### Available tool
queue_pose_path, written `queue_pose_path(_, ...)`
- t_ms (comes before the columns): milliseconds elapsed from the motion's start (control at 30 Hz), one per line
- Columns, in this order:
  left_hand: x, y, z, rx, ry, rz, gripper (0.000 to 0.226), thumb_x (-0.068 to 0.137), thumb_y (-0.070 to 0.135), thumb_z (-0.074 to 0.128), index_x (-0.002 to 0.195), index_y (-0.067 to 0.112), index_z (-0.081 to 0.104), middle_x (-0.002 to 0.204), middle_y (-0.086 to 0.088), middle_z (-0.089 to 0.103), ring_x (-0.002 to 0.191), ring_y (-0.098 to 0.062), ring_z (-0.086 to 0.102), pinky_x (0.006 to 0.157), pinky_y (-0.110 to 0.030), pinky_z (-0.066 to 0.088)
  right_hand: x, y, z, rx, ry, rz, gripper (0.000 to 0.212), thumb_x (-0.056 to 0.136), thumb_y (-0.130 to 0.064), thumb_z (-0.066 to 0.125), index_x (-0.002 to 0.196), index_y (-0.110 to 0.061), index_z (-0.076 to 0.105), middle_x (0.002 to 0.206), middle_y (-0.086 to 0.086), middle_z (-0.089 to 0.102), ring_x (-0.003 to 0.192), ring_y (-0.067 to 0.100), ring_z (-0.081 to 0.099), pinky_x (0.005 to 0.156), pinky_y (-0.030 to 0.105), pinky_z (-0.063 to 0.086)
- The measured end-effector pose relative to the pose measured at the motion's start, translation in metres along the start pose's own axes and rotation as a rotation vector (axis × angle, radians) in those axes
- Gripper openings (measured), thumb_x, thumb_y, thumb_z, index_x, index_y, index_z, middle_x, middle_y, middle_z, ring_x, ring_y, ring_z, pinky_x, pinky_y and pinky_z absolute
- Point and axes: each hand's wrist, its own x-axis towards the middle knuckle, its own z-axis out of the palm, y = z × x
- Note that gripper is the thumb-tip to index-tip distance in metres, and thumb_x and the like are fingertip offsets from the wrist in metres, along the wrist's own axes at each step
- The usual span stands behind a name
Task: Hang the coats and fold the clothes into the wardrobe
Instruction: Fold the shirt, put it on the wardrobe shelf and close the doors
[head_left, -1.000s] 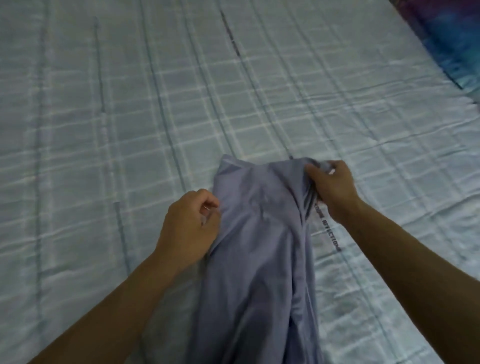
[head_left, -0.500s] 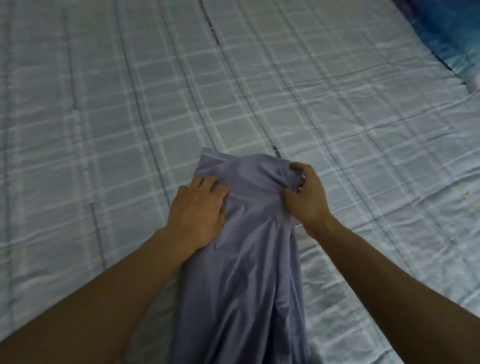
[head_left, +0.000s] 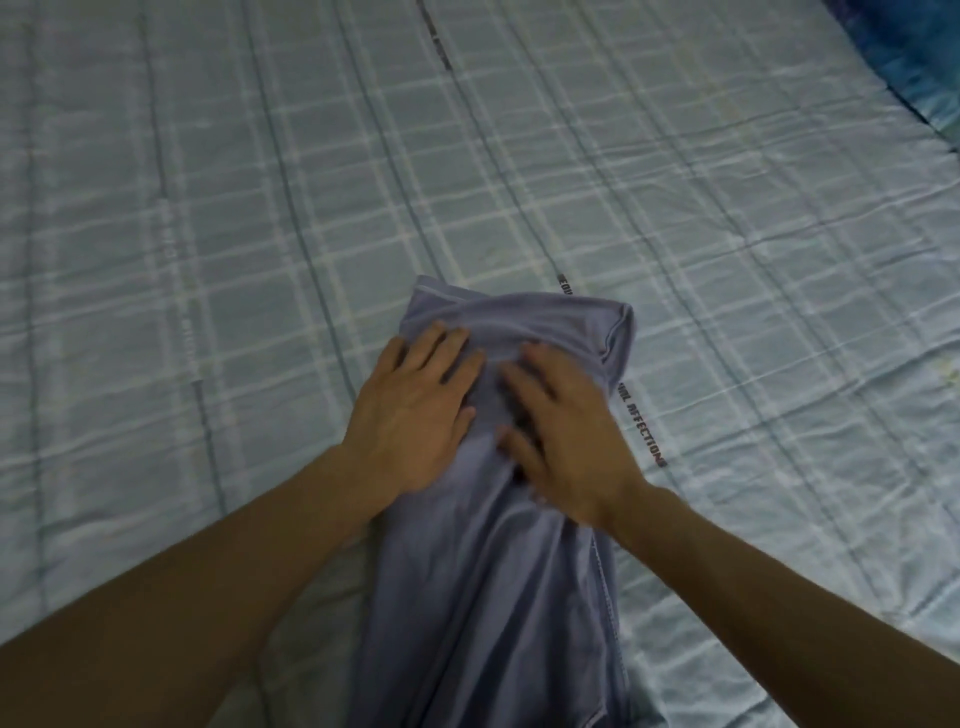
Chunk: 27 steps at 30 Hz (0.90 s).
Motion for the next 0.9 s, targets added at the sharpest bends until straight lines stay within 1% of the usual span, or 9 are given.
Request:
queue_pose_path(67, 0.011, -0.014, 0.007, 0.047, -0.1, -0.038, 0.068, 0.098, 0.058, 0.029, 0.157, 0.026, 0.016, 0.165, -0.006, 0.01, 0.152, -0.027, 0.008, 0.121, -0.053, 0.008, -0.007, 0.011, 0.015, -0.113, -0.205, -0.003, 0.071, 0.097, -0.057, 0.041, 0.156, -0.022, 0.022, 0.163, 0.01, 0.014, 0.151, 0.028, 0.009, 0.121, 0.05, 0.013)
queue_pose_path(167, 0.023, -0.046, 0.012, 0.056, -0.219, -0.299, 0.076, 0.091, 0.072, 0.006, 0.155, 0.034, -0.01, 0.165, 0.001, -0.011, 0.152, -0.027, -0.01, 0.118, -0.056, -0.011, -0.008, 0.038, 0.019, -0.246, -0.206, 0.177, 0.08, 0.09, -0.076, 0.013, 0.154, -0.034, -0.009, 0.165, 0.0, -0.009, 0.152, 0.02, -0.008, 0.122, 0.048, 0.0)
queue_pose_path(233, 0.018, -0.055, 0.01, 0.063, -0.226, -0.339, 0.077, 0.089, 0.073, 0.001, 0.154, 0.034, -0.014, 0.165, 0.001, -0.011, 0.151, -0.026, -0.011, 0.117, -0.057, -0.011, -0.006, 0.044, 0.02, -0.255, -0.223, 0.229, 0.082, 0.086, -0.076, 0.003, 0.152, -0.032, -0.017, 0.164, -0.001, -0.015, 0.151, 0.018, -0.015, 0.122, 0.047, -0.004)
queue_pose_path(333, -0.008, -0.046, 0.004, 0.074, -0.166, -0.292, 0.075, 0.093, 0.067, 0.008, 0.156, 0.029, -0.005, 0.166, -0.002, -0.002, 0.152, -0.028, -0.005, 0.119, -0.057, -0.003, -0.01, 0.033, 0.019, -0.249, -0.245, 0.25, 0.078, 0.091, -0.07, 0.005, 0.153, -0.028, -0.017, 0.163, 0.002, -0.018, 0.15, 0.021, -0.019, 0.121, 0.047, -0.009)
queue_pose_path(467, -0.063, -0.022, -0.002, 0.037, -0.082, -0.182, 0.068, 0.098, 0.054, 0.03, 0.157, 0.022, 0.017, 0.165, -0.008, 0.014, 0.151, -0.03, 0.012, 0.12, -0.055, 0.011, -0.039, 0.003, 0.009, -0.203, -0.237, 0.259, 0.069, 0.101, -0.052, 0.024, 0.157, -0.021, -0.003, 0.165, 0.008, -0.01, 0.151, 0.027, -0.013, 0.122, 0.048, -0.005)
queue_pose_path(533, -0.099, -0.008, -0.005, -0.023, -0.033, -0.085, 0.062, 0.098, 0.047, 0.038, 0.153, 0.018, 0.033, 0.16, -0.012, 0.028, 0.146, -0.033, 0.027, 0.117, -0.054, 0.022, -0.066, -0.02, 0.007, -0.154, -0.231, 0.159, 0.068, 0.102, -0.048, 0.032, 0.157, -0.019, 0.006, 0.165, 0.009, -0.003, 0.152, 0.029, -0.007, 0.123, 0.049, -0.001)
queue_pose_path(600, -0.142, 0.007, -0.006, -0.048, -0.022, 0.004, 0.058, 0.097, 0.044, 0.038, 0.147, 0.016, 0.044, 0.155, -0.014, 0.038, 0.14, -0.035, 0.038, 0.113, -0.053, 0.033, -0.103, -0.045, 0.012, -0.107, -0.254, 0.018, 0.068, 0.1, -0.049, 0.036, 0.157, -0.019, 0.013, 0.165, 0.009, 0.002, 0.152, 0.029, -0.004, 0.122, 0.051, 0.004)
queue_pose_path(733, -0.235, 0.027, -0.001, -0.075, -0.12, 0.206, 0.057, 0.093, 0.043, 0.05, 0.145, 0.022, 0.046, 0.155, -0.009, 0.039, 0.138, -0.031, 0.041, 0.109, -0.046, 0.038, -0.195, -0.075, 0.034, -0.117, -0.36, -0.162, 0.073, 0.098, -0.059, 0.034, 0.157, -0.028, 0.005, 0.165, 0.005, -0.003, 0.152, 0.027, -0.005, 0.123, 0.048, 0.003)
queue_pose_path(900, -0.318, 0.03, 0.0, -0.112, -0.216, 0.362, 0.059, 0.091, 0.053, 0.054, 0.144, 0.028, 0.047, 0.153, -0.005, 0.042, 0.137, -0.026, 0.044, 0.107, -0.04, 0.037, -0.247, -0.071, 0.039, -0.171, -0.32, -0.133, 0.073, 0.098, -0.058, 0.034, 0.158, -0.024, 0.009, 0.166, 0.005, 0.002, 0.152, 0.027, 0.001, 0.118, 0.049, 0.013)
